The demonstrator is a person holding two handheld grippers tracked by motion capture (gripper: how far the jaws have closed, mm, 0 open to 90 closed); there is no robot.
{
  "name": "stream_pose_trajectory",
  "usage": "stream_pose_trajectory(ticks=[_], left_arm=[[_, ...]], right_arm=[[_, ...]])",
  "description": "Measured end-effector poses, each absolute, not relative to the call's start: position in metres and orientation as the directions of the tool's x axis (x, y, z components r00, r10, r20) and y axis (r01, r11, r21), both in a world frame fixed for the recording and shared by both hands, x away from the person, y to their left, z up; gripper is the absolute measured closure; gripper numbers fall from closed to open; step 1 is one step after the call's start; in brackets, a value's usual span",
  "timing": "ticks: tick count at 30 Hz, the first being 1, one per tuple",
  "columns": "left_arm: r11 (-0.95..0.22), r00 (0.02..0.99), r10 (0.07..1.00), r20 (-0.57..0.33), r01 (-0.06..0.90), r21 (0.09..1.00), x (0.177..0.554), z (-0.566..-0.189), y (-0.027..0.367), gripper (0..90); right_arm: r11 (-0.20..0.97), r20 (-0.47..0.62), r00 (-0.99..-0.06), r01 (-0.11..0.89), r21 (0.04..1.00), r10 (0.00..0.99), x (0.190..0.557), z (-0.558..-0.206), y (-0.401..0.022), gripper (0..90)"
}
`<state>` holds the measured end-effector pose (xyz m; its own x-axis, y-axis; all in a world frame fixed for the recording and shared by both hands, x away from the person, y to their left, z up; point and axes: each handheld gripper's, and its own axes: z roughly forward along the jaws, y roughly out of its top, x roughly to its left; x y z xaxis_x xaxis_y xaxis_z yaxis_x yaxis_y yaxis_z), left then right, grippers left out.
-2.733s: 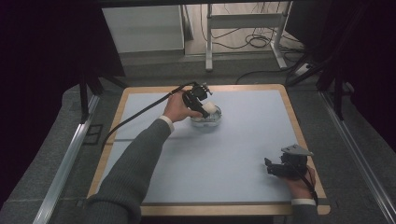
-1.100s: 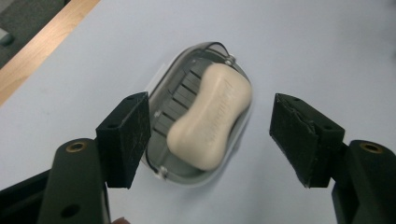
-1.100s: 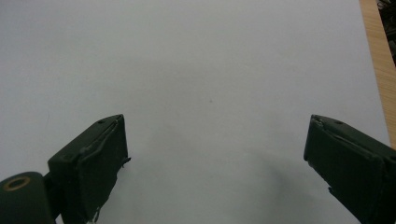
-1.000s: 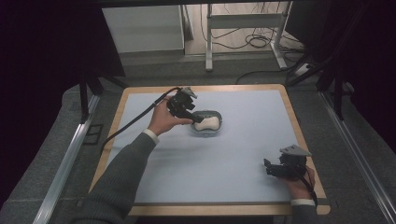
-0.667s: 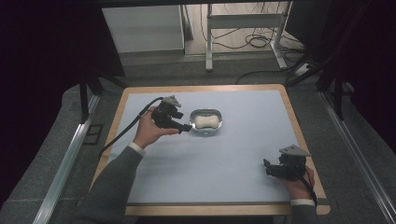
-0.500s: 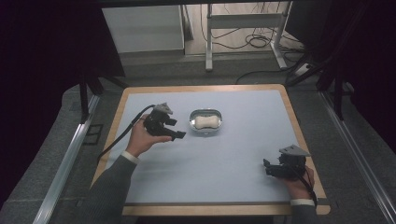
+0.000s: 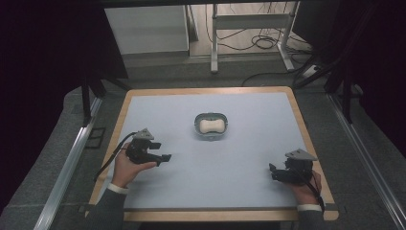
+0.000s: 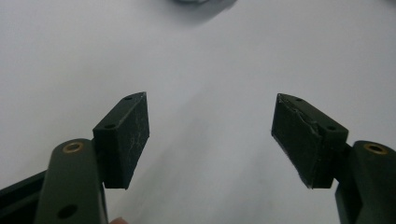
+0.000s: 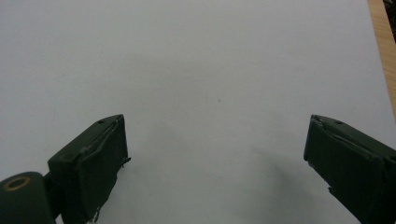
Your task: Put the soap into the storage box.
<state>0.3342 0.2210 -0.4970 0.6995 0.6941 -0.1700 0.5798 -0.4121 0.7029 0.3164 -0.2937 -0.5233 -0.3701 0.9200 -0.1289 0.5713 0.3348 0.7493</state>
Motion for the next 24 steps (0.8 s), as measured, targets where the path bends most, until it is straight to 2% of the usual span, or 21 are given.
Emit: stream_pose_trajectory(ticks=[10, 24], left_arm=[[-0.372, 0.651, 0.741, -0.166, 0.604, 0.705, 0.314, -0.515, 0.238, 28.0], [-0.330, 0.635, 0.748, -0.192, 0.608, 0.722, 0.312, -0.516, 0.247, 26.3]], right_arm=[[0.334, -0.131, -0.367, 0.573, 0.748, 0.921, 0.317, -0.524, -0.294, 5.9], [0.339, -0.134, -0.373, 0.565, 0.752, 0.918, 0.317, -0.522, -0.293, 5.9]])
